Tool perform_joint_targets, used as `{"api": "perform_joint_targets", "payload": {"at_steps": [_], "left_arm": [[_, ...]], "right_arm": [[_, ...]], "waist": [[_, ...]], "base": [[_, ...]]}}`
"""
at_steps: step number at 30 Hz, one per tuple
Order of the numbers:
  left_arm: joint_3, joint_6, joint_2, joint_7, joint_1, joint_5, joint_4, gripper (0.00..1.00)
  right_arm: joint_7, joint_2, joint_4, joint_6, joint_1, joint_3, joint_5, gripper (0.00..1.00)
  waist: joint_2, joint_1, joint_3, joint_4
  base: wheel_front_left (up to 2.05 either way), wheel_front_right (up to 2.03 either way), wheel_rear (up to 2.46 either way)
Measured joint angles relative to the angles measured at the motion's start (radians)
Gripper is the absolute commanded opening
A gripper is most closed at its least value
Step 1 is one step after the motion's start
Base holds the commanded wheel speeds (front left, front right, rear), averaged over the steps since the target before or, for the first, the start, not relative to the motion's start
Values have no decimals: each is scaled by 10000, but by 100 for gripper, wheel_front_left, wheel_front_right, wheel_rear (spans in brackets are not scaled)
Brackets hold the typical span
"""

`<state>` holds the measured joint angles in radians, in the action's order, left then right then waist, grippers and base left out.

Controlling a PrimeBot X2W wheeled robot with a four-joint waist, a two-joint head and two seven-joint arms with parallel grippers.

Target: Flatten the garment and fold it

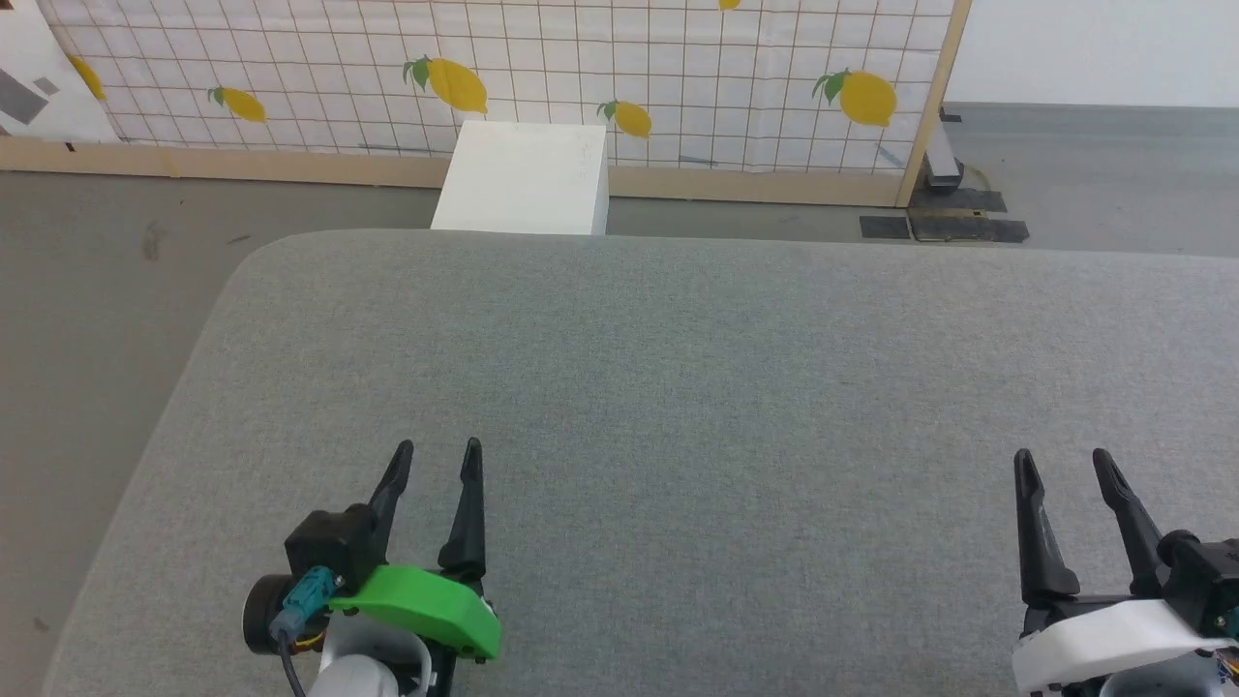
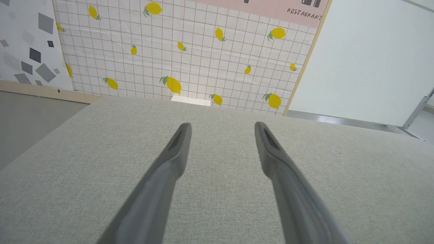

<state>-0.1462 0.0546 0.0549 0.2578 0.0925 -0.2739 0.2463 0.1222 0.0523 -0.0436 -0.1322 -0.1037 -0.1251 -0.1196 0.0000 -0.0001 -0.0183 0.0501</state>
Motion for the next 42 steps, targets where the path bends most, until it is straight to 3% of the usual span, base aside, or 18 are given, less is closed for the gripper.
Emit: {"api": "perform_joint_targets", "payload": {"at_steps": [4, 5, 42], "left_arm": [[-27, -38, -2, 0, 0, -10, 13, 100], [-27, -36, 2, -8, 2, -15, 17, 0], [238, -58, 4, -470, -20, 456, -407, 0]], "right_arm": [[-2, -4, -2, 0, 0, 25, -117, 100], [-2, -4, -2, 0, 1, 21, -121, 0], [-224, -2, 50, 0, 37, 224, 50, 0]], "waist": [[0, 0, 11, -2], [0, 1, 11, -2], [0, 0, 49, -106]], "base": [[0, 0, 0], [0, 0, 0], [0, 0, 0]]}}
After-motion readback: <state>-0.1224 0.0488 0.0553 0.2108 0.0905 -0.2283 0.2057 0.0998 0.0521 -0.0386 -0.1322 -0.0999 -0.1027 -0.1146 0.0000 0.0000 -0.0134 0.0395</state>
